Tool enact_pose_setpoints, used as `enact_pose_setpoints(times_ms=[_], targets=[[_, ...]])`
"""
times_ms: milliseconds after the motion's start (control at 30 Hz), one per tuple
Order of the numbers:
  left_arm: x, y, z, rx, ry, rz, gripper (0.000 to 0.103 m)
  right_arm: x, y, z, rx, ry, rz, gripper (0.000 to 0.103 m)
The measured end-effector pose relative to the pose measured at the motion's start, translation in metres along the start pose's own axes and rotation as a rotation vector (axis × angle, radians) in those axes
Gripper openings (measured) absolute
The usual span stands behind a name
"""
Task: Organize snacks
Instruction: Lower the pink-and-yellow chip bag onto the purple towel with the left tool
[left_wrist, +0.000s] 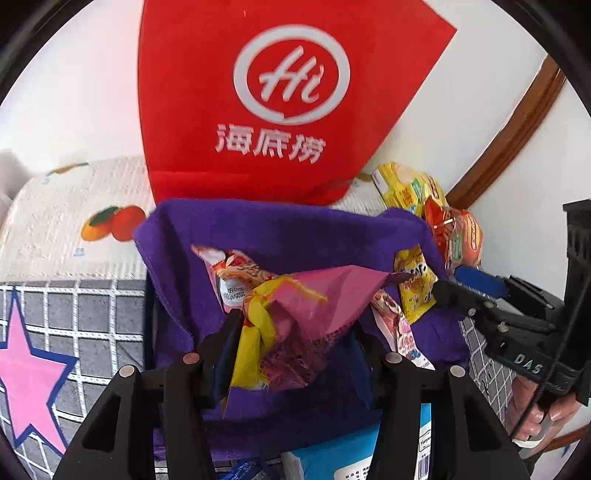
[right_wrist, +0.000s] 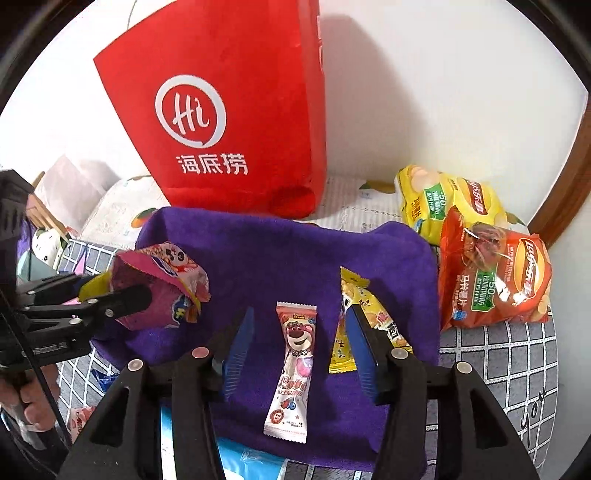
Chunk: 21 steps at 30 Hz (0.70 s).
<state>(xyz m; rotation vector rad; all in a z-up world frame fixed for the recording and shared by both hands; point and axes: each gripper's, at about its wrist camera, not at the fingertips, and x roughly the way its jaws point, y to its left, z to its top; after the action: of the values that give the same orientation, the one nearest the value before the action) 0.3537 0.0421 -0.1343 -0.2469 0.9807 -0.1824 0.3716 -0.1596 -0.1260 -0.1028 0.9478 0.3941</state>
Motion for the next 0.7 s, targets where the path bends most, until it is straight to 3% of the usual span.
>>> enact_pose_setpoints(times_ms=[400, 567, 700], targets=[[0.003, -0.012, -0.005, 0.042, 0.068, -0.026, 0.056, -0.004, -0.002, 0.002, 0.007, -0.001, 0.001, 0.051], [-0.010, -0.012, -0.006, 0.060, 0.037, -0.024, 0.059, -0.006, 0.000, 0.001, 0.000, -0.006, 0.005, 0.051], [-0.013, -0.016, -0.008, 0.092, 0.011, -0.022, 0.051, -0.006, 0.003, 0.001, -0.008, -0.004, 0.004, 0.052]])
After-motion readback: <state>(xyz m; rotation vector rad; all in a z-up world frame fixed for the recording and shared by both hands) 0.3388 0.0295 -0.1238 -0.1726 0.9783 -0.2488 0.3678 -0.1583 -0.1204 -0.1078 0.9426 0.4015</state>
